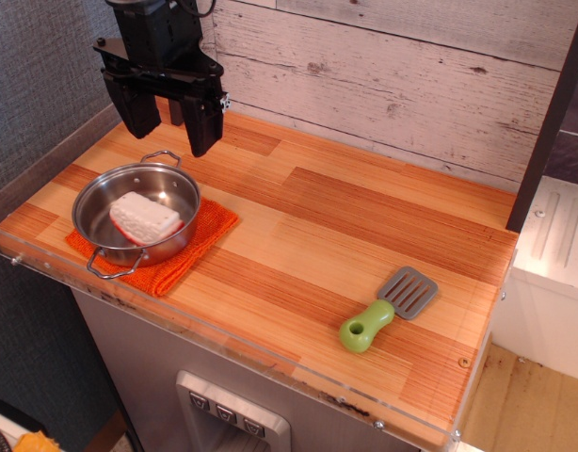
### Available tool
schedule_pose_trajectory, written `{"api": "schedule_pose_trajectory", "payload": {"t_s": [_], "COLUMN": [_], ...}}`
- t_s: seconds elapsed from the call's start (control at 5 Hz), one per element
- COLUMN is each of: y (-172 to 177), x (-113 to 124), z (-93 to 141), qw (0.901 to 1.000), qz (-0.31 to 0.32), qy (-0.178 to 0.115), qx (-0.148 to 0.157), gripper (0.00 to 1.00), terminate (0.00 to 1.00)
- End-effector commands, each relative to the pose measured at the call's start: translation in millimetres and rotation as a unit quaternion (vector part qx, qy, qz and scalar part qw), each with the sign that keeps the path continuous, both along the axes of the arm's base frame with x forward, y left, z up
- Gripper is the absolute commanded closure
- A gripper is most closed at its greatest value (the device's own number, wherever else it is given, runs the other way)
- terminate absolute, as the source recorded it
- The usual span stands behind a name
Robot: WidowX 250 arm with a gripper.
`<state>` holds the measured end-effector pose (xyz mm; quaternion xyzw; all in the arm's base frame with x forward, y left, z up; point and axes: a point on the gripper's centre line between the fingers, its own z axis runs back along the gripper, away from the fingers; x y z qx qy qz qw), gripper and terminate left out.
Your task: Place the sushi inside the pot
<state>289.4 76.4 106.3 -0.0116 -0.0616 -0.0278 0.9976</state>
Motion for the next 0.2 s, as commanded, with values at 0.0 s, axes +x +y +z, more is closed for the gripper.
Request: {"api": "schedule_pose_trajectory", "payload": {"t_s": [0.0], "y": [6.0], "x": [1.7], "z": [19.5], "qw": [0.9997], "qz": [0.002], "qy": [-0.024], "qx": [0.009], "gripper": [0.00], "terminate": [1.00]}}
